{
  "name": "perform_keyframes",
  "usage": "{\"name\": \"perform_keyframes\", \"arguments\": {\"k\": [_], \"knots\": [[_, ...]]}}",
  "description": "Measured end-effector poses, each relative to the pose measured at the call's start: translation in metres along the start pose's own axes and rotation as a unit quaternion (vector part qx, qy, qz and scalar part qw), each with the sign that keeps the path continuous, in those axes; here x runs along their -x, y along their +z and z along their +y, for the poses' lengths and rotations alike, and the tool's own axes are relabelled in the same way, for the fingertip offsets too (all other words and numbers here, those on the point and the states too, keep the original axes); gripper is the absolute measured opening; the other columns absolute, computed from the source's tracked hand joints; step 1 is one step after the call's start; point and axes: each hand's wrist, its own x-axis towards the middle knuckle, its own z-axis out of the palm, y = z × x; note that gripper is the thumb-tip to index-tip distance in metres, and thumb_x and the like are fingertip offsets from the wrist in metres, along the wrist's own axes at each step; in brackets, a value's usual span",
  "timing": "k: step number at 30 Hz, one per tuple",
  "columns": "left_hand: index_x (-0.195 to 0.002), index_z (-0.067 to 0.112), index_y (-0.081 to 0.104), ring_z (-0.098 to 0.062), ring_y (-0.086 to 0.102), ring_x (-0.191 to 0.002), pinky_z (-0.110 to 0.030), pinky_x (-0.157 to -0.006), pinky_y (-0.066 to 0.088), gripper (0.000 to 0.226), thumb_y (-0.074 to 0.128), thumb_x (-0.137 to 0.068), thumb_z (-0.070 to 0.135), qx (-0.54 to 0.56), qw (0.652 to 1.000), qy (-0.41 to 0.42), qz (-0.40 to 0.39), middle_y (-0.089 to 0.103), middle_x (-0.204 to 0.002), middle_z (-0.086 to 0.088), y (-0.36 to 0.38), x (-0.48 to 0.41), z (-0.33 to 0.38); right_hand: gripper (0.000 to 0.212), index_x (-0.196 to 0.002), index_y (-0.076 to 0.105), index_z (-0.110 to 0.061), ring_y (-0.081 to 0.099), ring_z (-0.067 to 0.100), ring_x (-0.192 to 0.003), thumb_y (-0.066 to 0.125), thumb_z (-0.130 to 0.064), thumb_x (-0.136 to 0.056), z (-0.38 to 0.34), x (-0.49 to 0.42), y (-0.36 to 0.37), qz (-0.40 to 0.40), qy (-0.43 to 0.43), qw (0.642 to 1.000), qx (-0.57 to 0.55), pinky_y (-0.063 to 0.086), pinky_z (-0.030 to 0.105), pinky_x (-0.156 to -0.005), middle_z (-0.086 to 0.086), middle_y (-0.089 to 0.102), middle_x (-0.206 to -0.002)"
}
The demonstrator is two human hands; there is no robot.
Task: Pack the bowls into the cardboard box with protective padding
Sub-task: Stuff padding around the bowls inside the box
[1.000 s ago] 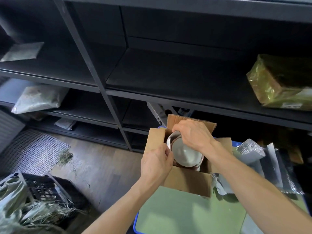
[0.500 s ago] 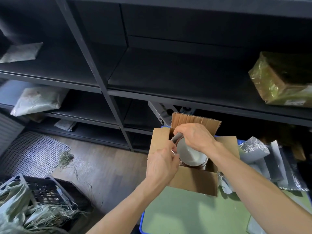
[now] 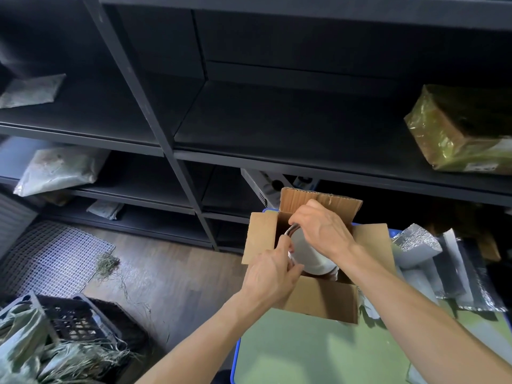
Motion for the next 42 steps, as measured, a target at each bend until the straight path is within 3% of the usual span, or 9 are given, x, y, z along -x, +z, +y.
{"name": "perform_keyframes", "arguments": {"k": [5, 12, 16, 18, 21, 26, 29, 35, 42], "knots": [[-0.104, 0.029, 0.047, -0.013, 0.060, -0.070, -0.037, -0.063, 0.053, 0.015, 0.057, -0.093, 0.028, 0.028, 0.997, -0.024, 0.063, 0.065, -0.080, 0.008, -0.009, 0.001, -0.005, 0.034, -0.109, 0.071, -0.018, 0.055, 0.018, -0.101, 0.059, 0.002, -0.086, -0.002, 0.003, 0.004, -0.009, 0.008, 1.000, -0.003, 0.056, 0.033, -0.076, -0.004, 0.069, -0.102], [-0.109, 0.028, 0.042, -0.016, 0.059, -0.061, -0.034, -0.058, 0.050, 0.021, 0.056, -0.094, 0.035, 0.030, 0.991, -0.095, 0.084, 0.066, -0.068, 0.002, -0.022, -0.017, -0.017, 0.029, -0.125, 0.064, -0.025, 0.053, 0.015, -0.111, 0.055, -0.018, -0.098, -0.011, 0.010, 0.000, -0.007, -0.007, 1.000, -0.029, 0.053, 0.033, -0.086, -0.009, 0.064, -0.121], [-0.085, 0.027, 0.054, -0.017, 0.061, -0.069, -0.031, -0.061, 0.050, 0.024, 0.059, -0.090, 0.050, -0.017, 0.990, -0.126, 0.055, 0.063, -0.065, 0.006, -0.027, -0.017, -0.014, 0.037, -0.132, 0.058, -0.024, 0.049, 0.014, -0.121, 0.053, -0.011, -0.098, -0.015, 0.013, 0.002, -0.041, -0.018, 0.997, -0.056, 0.044, 0.029, -0.095, -0.009, 0.056, -0.131], [-0.073, 0.026, 0.054, -0.018, 0.061, -0.068, -0.030, -0.059, 0.047, 0.031, 0.060, -0.088, 0.053, -0.045, 0.992, -0.113, 0.043, 0.059, -0.062, 0.008, -0.025, -0.014, -0.011, 0.034, -0.123, 0.063, -0.022, 0.051, 0.014, -0.115, 0.052, -0.006, -0.095, -0.016, 0.014, 0.004, -0.045, -0.013, 0.997, -0.067, 0.047, 0.029, -0.092, -0.007, 0.058, -0.124], [-0.071, 0.024, 0.058, -0.023, 0.060, -0.068, -0.033, -0.061, 0.052, 0.029, 0.058, -0.089, 0.047, -0.041, 0.993, -0.109, 0.029, 0.061, -0.065, 0.005, -0.020, -0.013, -0.008, 0.023, -0.098, 0.063, -0.022, 0.053, 0.013, -0.101, 0.049, -0.004, -0.093, -0.016, 0.013, 0.002, -0.045, -0.003, 0.996, -0.073, 0.046, 0.026, -0.080, -0.009, 0.058, -0.105], [-0.074, 0.022, 0.060, -0.021, 0.061, -0.070, -0.031, -0.061, 0.049, 0.036, 0.055, -0.090, 0.054, -0.085, 0.990, -0.111, 0.014, 0.064, -0.070, 0.004, -0.025, -0.013, -0.004, 0.024, -0.092, 0.059, -0.024, 0.052, 0.011, -0.096, 0.049, -0.002, -0.089, -0.015, 0.009, -0.002, -0.056, -0.003, 0.996, -0.071, 0.048, 0.028, -0.082, -0.011, 0.057, -0.100], [-0.078, 0.016, 0.061, -0.020, 0.054, -0.066, -0.028, -0.055, 0.041, 0.035, 0.054, -0.092, 0.048, -0.144, 0.984, -0.100, -0.031, 0.058, -0.069, 0.003, -0.024, -0.018, 0.002, 0.029, -0.099, 0.063, -0.021, 0.054, 0.013, -0.102, 0.048, 0.002, -0.090, -0.018, 0.007, -0.001, -0.068, 0.004, 0.995, -0.070, 0.048, 0.031, -0.087, -0.008, 0.062, -0.107], [-0.056, 0.020, 0.041, -0.012, 0.037, -0.048, -0.026, -0.044, 0.026, 0.038, 0.061, -0.087, 0.027, -0.023, 0.986, -0.141, -0.087, 0.041, -0.052, 0.006, -0.022, -0.022, 0.007, 0.045, -0.122, 0.066, -0.016, 0.053, 0.018, -0.120, 0.050, 0.007, -0.087, -0.025, 0.013, -0.006, -0.051, 0.002, 0.995, -0.087, 0.046, 0.034, -0.099, -0.002, 0.061, -0.128], [-0.056, 0.020, 0.043, -0.013, 0.037, -0.048, -0.027, -0.045, 0.028, 0.042, 0.057, -0.090, 0.040, -0.063, 0.986, -0.114, -0.103, 0.041, -0.052, 0.006, -0.028, -0.017, 0.000, 0.053, -0.134, 0.059, -0.016, 0.049, 0.020, -0.130, 0.049, 0.007, -0.087, -0.032, 0.029, -0.006, -0.062, 0.031, 0.994, -0.086, 0.041, 0.034, -0.107, 0.001, 0.052, -0.140]]}}
